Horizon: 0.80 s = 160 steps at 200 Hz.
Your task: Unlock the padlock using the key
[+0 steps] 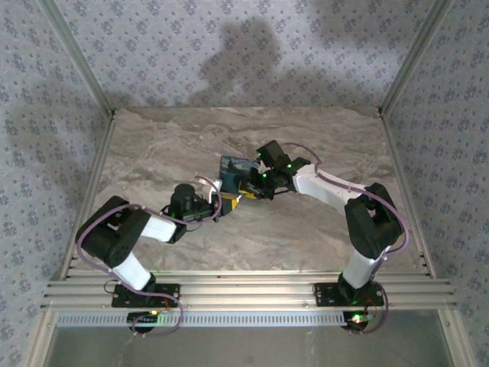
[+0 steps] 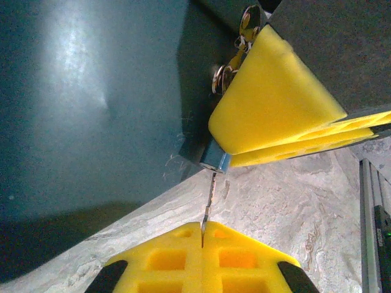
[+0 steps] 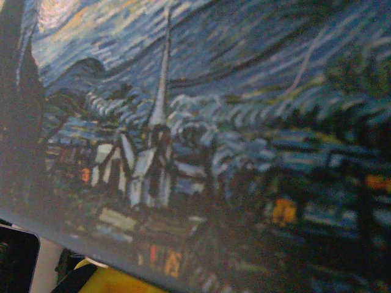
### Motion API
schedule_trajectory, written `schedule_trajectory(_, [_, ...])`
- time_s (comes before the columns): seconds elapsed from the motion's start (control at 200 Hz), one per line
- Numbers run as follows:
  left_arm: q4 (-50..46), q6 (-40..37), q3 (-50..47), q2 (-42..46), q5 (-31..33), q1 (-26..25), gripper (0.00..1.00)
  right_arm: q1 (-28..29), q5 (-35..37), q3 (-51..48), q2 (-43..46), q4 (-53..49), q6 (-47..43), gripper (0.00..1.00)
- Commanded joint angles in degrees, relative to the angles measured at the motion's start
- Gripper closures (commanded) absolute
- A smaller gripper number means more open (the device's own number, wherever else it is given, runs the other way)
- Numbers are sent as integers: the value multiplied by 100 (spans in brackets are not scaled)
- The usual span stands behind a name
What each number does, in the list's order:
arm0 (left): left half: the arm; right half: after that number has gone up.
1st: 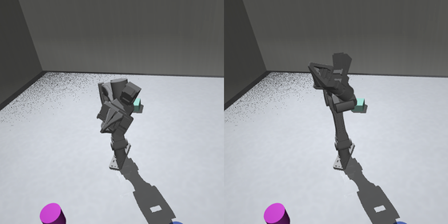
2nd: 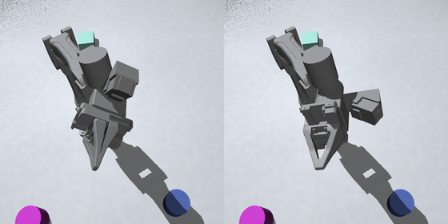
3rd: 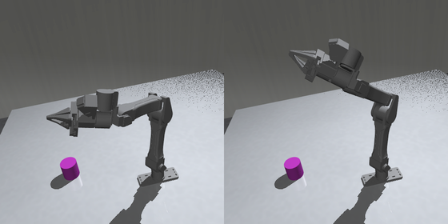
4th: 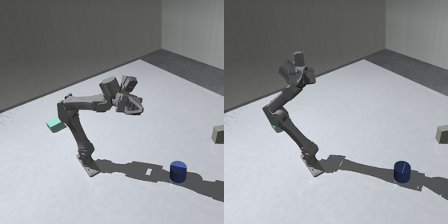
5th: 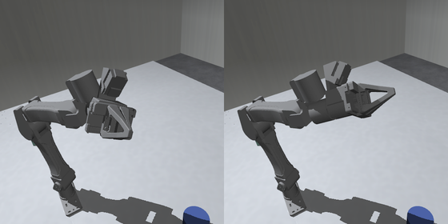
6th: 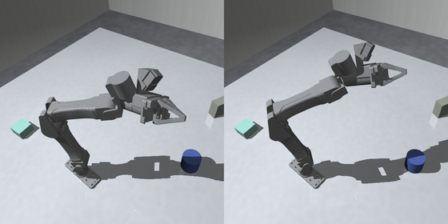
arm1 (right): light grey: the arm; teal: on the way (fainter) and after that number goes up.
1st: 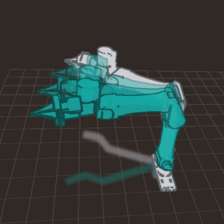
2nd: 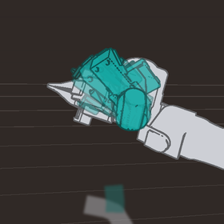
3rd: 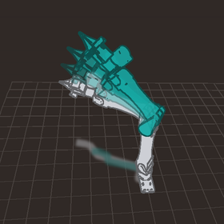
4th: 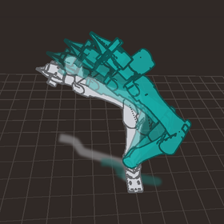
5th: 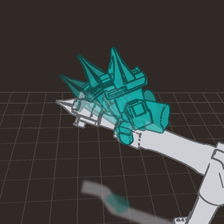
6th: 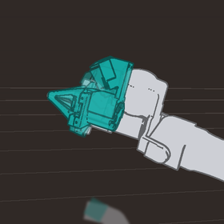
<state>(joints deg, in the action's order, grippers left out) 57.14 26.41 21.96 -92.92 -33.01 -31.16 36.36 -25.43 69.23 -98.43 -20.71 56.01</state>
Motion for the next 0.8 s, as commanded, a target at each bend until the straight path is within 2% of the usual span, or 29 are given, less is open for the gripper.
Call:
schedule_trajectory(0.0, [199,-71,50,29,-114,-30,100,20,-182,29,121,129,41,100])
schedule_trajectory(0.49, [596,90,47,-9,93,-27,100,47,-278,-41,126,162,46,100])
schedule_trajectory(0.794, [1105,275,-6,-126,6,20,100,12,-586,-41,102,148,-12,100])
